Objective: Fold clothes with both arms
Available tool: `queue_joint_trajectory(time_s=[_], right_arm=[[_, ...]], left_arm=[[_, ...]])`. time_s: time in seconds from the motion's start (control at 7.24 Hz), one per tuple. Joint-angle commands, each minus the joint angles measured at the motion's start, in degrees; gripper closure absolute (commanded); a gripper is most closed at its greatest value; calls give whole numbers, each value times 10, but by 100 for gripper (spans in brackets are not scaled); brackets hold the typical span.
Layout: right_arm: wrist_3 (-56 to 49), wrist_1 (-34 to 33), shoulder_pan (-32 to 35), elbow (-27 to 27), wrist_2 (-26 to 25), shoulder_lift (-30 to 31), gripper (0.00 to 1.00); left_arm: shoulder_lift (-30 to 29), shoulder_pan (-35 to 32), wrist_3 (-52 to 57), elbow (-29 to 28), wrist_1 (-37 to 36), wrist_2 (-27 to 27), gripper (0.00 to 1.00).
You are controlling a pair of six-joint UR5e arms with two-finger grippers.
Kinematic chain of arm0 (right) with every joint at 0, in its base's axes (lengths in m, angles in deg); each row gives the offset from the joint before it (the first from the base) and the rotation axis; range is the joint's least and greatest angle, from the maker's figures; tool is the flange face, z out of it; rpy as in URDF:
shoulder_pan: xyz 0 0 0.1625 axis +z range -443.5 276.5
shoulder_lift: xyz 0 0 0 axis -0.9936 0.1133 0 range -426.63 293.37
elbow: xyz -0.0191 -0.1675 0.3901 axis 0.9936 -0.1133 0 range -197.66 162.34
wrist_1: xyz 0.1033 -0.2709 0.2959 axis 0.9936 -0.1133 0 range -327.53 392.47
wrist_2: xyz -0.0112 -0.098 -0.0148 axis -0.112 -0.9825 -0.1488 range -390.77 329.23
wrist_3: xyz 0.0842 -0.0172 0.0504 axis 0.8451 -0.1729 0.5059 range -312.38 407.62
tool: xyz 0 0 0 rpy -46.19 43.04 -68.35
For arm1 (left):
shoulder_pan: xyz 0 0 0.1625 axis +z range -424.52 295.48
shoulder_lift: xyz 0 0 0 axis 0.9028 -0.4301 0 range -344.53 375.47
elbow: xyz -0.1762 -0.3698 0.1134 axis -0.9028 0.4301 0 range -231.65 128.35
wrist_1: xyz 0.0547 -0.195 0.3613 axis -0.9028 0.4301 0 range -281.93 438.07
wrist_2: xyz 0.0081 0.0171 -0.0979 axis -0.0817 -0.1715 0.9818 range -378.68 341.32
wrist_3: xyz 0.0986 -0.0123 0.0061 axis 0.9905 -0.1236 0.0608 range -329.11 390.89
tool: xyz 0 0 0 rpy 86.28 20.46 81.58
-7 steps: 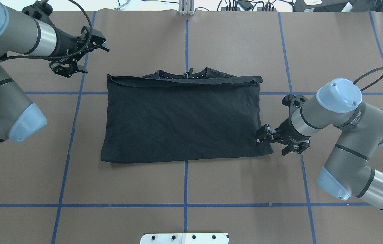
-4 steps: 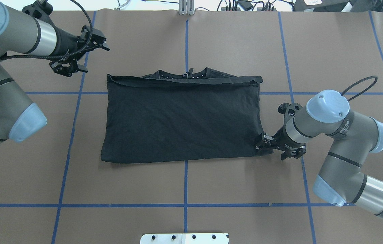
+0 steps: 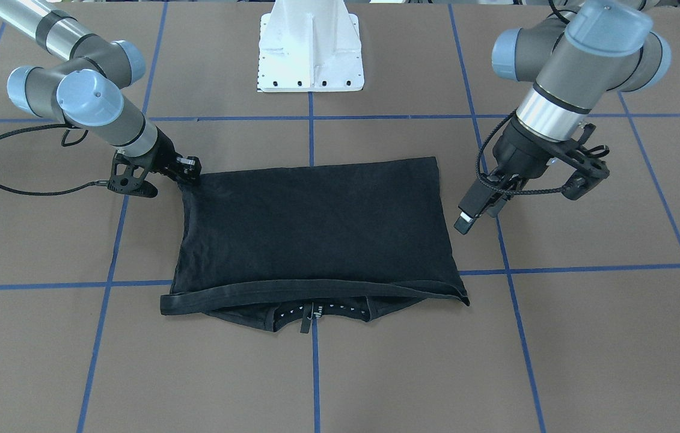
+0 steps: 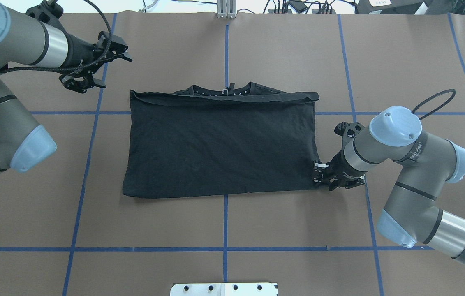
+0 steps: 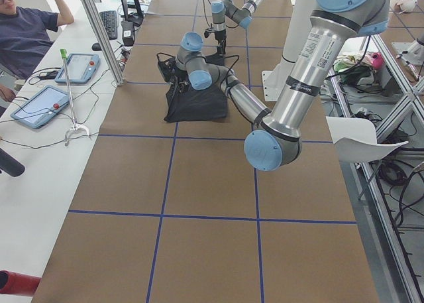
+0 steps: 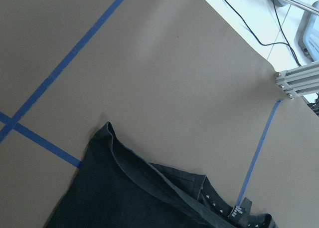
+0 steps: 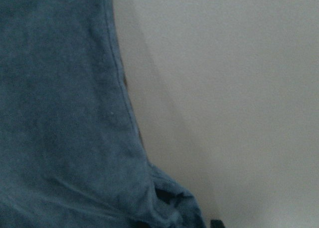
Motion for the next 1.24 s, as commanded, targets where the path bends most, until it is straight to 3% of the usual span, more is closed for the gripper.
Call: queue_joint_trajectory(time_s=[0.0,0.14,0.28,0.41,0.69,1.1], right_arm=[[-1,0,9,0,0,0,61],[0,0,13,3,5,0,69],[0,0,13,5,6,-1,95],[1,0,12,4,2,-1,100],[1,0,13,14,19,-1,100],[12,-1,-54,104,99,10,100]], left_arm=[[0,0,0,0,0,0,0],[0,0,0,0,0,0,0],[0,0,0,0,0,0,0],[0,0,0,0,0,-2,0],[0,1,-1,0,0,-2,0],[2,0,-1,0,0,-2,0]])
